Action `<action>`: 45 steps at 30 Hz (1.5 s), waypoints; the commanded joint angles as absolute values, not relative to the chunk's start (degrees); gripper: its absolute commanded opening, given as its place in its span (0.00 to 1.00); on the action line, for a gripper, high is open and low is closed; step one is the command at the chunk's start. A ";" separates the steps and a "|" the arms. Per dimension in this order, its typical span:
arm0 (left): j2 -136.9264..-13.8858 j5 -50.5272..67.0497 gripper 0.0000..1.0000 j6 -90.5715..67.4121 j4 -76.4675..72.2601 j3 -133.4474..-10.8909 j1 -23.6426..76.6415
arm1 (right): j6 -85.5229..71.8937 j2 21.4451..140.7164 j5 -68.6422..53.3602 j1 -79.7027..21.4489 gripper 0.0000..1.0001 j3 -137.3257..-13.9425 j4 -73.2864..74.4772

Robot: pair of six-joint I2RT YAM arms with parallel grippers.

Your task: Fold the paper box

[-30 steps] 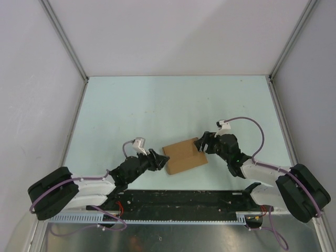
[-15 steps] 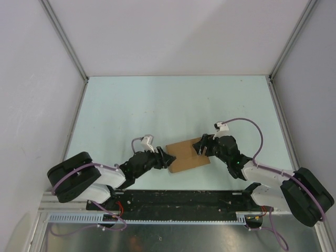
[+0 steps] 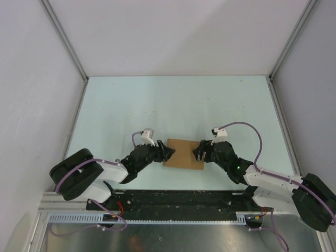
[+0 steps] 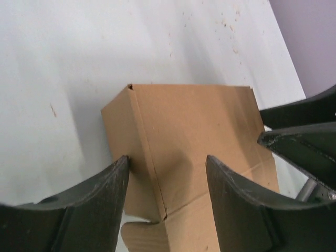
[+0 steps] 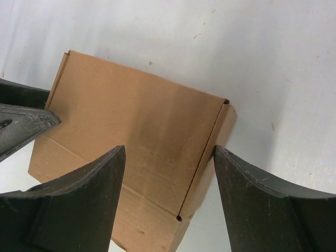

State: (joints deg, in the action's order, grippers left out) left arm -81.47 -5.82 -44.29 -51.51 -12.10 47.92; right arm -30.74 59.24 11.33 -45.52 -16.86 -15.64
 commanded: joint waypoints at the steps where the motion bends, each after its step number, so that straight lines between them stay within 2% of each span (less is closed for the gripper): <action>1: -80.16 -5.18 0.65 -42.02 -49.77 -15.56 47.99 | -33.13 56.52 15.02 -46.93 0.74 -18.19 -14.51; 10: -63.84 -12.74 0.71 -37.88 -30.26 -13.63 48.78 | -37.88 47.20 18.72 -48.16 0.79 -17.31 -5.73; 15: -57.93 -14.06 0.73 -37.79 -24.62 -12.48 52.03 | -41.13 45.18 23.28 -54.12 0.80 -16.87 -2.38; 21: -60.90 -17.04 0.75 -37.35 -21.98 -14.41 56.95 | -43.68 47.28 29.26 -58.53 0.81 -17.05 -0.97; 29: -62.40 -20.83 0.76 -37.35 -20.92 -15.03 58.45 | -42.81 52.11 33.22 -58.63 0.81 -18.10 -1.93; 45: -60.20 -17.40 0.76 -36.65 -20.92 -15.91 58.62 | -38.58 56.77 25.41 -50.45 0.79 -18.19 -13.17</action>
State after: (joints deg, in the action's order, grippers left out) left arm -59.75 -18.65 -37.32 -20.25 -13.74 58.15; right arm -39.75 55.68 27.33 -51.31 -16.75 -8.40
